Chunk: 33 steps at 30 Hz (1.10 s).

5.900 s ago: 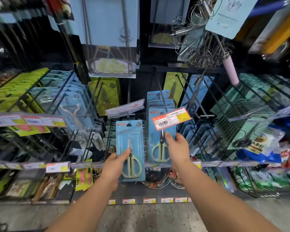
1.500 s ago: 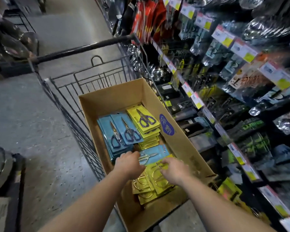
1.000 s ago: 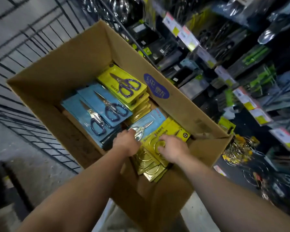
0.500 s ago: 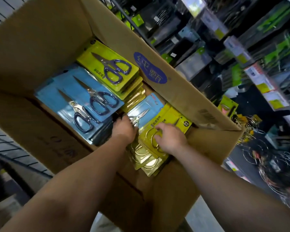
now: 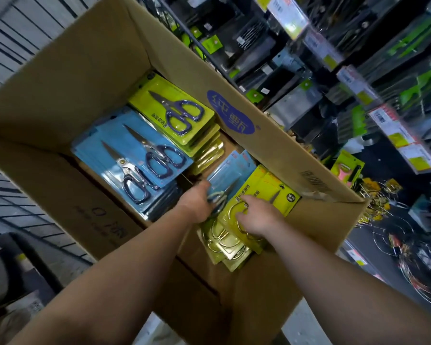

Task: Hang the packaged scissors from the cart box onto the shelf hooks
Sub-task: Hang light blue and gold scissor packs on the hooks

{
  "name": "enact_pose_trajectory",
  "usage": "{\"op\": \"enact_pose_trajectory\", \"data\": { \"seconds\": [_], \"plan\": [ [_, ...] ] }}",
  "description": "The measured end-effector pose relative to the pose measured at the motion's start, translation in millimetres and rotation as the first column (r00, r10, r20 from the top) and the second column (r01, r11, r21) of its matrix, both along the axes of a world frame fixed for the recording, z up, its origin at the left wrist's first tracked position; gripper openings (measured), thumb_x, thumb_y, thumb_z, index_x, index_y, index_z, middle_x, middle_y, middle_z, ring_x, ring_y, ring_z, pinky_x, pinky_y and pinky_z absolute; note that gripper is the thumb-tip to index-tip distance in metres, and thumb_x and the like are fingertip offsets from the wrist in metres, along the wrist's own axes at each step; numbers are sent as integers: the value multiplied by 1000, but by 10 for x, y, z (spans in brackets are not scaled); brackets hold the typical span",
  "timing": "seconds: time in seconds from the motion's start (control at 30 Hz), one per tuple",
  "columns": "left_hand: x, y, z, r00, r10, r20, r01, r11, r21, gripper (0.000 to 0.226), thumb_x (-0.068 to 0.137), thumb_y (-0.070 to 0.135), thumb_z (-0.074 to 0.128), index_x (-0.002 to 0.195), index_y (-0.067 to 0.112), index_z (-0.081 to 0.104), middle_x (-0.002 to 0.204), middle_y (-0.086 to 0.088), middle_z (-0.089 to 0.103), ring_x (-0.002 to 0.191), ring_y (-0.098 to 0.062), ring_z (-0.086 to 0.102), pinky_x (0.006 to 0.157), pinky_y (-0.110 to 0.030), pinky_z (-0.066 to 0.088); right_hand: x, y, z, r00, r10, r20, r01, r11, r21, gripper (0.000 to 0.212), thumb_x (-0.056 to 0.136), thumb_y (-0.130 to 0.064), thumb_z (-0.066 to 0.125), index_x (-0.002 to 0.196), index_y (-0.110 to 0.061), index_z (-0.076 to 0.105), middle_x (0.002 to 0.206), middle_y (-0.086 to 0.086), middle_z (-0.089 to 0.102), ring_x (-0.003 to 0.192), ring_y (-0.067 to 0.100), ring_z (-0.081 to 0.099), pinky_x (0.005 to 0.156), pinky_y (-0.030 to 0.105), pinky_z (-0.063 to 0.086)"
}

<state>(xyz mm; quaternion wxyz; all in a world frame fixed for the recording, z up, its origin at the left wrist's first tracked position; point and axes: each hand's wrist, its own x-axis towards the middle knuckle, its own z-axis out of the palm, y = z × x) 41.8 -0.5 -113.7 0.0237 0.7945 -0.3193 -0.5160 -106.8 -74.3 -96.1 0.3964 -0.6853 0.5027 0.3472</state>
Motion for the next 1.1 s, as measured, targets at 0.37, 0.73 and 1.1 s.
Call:
{"op": "enact_pose_trajectory", "data": {
  "seconds": [0.37, 0.73, 1.1],
  "plan": [
    [186, 127, 370, 930, 276, -242, -298, 953, -58, 24, 98, 11, 57, 121, 13, 53, 110, -10, 64, 92, -20, 62, 78, -30, 52, -6, 44, 63, 916, -378, 134, 367, 925, 94, 58, 93, -47, 58, 142, -18, 47, 143, 7, 51, 128, 28, 50, 100, 34, 43],
    [10, 8, 42, 869, 448, -209, -457, 889, 3, 36, 92, 25, 68, 123, 9, 61, 104, -3, 66, 95, -19, 63, 89, -35, 51, -120, 36, -48, 677, -721, 148, 708, 693, 136, 26, 93, -22, 63, 116, -10, 66, 117, 5, 68, 97, 20, 61, 77, 23, 46],
    [-87, -26, -538, 965, 210, 160, -202, 977, -64, 58, 90, 27, 68, 141, 16, 43, 137, -18, 43, 127, -39, 42, 109, -47, 36, -177, 55, -377, 729, -681, 72, 681, 732, 20, 31, 93, -22, 59, 119, -7, 65, 118, 8, 68, 106, 28, 64, 85, 31, 52]
  ]
}}
